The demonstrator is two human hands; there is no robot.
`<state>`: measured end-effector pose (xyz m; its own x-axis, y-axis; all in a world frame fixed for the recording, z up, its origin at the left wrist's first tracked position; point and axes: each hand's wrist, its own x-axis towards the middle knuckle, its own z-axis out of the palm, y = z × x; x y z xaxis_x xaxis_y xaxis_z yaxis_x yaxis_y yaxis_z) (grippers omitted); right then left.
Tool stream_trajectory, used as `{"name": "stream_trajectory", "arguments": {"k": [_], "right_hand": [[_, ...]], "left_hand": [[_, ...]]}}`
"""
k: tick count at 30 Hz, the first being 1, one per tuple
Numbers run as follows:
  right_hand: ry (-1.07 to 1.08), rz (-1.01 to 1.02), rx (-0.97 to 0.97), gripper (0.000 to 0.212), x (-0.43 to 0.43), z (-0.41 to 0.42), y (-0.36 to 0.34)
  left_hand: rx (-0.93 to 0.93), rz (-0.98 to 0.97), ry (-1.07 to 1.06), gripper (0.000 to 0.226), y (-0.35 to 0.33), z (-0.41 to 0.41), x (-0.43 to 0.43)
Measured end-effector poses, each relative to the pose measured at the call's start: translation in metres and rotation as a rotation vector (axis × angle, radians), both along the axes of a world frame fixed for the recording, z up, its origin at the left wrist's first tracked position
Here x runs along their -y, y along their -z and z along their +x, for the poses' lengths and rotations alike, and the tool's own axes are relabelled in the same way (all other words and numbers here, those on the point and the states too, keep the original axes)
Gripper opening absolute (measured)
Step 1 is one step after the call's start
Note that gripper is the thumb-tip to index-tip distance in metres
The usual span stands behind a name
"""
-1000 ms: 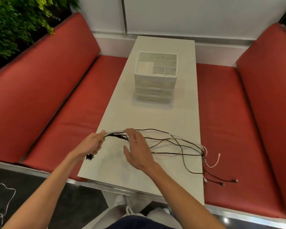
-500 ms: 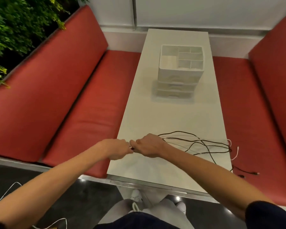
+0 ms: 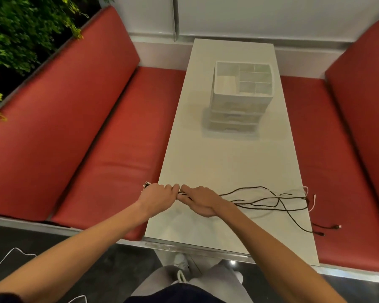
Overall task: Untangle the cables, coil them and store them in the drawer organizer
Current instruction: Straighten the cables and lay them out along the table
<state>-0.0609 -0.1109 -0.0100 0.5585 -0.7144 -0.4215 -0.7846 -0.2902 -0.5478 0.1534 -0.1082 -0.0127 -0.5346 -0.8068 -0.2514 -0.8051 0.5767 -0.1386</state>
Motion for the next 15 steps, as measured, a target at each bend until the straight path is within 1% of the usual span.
{"name": "stream_trajectory", "arguments": {"k": [1, 3, 4, 5, 6, 7, 8, 9, 11, 12, 14, 15], "right_hand": [[0.039, -0.002, 0.036, 0.041, -0.001, 0.004, 0.002], [0.103, -0.055, 0.059, 0.036, -0.001, 0.012, 0.002], [0.118, -0.1, 0.051, 0.034, -0.001, 0.016, 0.001], [0.119, -0.16, 0.037, 0.032, -0.001, 0.019, -0.001], [0.105, -0.233, 0.024, 0.031, -0.001, 0.022, -0.002], [0.082, -0.313, 0.01, 0.03, -0.001, 0.023, -0.001], [0.049, -0.4, -0.001, 0.026, 0.0, 0.023, 0.001], [0.016, -0.48, -0.008, 0.02, 0.0, 0.022, 0.004], [-0.04, -0.596, -0.023, 0.008, 0.002, 0.019, 0.006], [-0.068, -0.638, -0.022, 0.007, 0.005, 0.016, 0.005], [-0.149, -0.701, -0.001, 0.014, 0.009, 0.011, -0.001], [-0.197, -0.734, 0.019, 0.018, 0.011, 0.008, -0.003]], "left_hand": [[-0.069, -0.049, -0.009, 0.029, 0.003, 0.0, 0.001], [-0.177, -0.072, -0.091, 0.035, 0.002, -0.001, 0.003], [-0.21, -0.054, -0.135, 0.038, -0.002, -0.002, 0.003], [-0.213, -0.108, -0.141, 0.039, 0.0, -0.002, 0.002], [-0.253, -0.064, -0.239, 0.037, -0.002, -0.002, 0.003], [-0.333, 0.032, -0.347, 0.034, -0.001, -0.001, 0.007], [-0.417, 0.218, -0.475, 0.034, -0.001, 0.002, 0.012], [-0.481, 0.375, -0.528, 0.033, -0.003, 0.005, 0.016], [-0.536, 0.629, -0.524, 0.025, -0.018, 0.013, 0.027], [-0.553, 0.753, -0.496, 0.022, -0.026, 0.016, 0.031], [-0.6, 0.99, -0.447, 0.024, -0.04, 0.021, 0.041], [-0.598, 1.061, -0.431, 0.029, -0.045, 0.021, 0.046]]}}
